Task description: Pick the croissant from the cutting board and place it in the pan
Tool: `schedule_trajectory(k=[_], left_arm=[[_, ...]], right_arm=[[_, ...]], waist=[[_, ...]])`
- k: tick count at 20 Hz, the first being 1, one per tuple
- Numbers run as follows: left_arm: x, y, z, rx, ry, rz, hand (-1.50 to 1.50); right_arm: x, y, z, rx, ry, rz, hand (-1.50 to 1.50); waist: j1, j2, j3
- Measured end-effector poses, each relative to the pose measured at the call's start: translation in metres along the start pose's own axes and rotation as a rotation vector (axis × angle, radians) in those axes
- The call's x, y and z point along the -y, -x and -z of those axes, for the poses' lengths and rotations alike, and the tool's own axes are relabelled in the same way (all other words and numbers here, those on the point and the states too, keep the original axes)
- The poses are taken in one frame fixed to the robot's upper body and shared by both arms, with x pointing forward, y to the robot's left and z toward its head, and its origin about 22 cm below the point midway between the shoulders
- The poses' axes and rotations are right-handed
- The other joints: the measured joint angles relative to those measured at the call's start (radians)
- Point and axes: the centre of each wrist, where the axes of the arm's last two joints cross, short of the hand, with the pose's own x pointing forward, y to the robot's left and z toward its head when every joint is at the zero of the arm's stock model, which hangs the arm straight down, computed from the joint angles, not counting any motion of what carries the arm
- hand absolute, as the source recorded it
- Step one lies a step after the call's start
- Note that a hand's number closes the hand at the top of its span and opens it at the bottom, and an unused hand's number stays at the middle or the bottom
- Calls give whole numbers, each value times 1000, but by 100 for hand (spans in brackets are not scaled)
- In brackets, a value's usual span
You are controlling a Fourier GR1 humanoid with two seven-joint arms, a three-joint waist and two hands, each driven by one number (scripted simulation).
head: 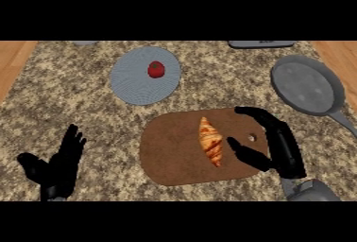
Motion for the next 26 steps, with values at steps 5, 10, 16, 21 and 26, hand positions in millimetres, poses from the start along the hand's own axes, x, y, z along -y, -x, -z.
schedule_trajectory(k=[5, 10, 16, 21, 26], left_arm=[[11, 6, -3, -43, 8, -38, 0], [18, 6, 0, -56, 21, -44, 0], [21, 1, 1, -50, 48, -40, 0], [24, 2, 1, -50, 72, -35, 0], [28, -1, 5, -50, 87, -41, 0]], right_arm=[[-46, 2, -49, 27, 109, -181, -150], [-81, -17, -58, -20, 182, -318, -150], [-96, -62, -21, -162, 198, -495, -150], [-105, -75, 0, -383, 31, -716, -150], [-105, -92, 29, -510, -103, -876, -150]], waist=[[-4, 0, 1], [5, 4, 1], [35, 8, 2], [58, 15, 2], [68, 17, 4]])
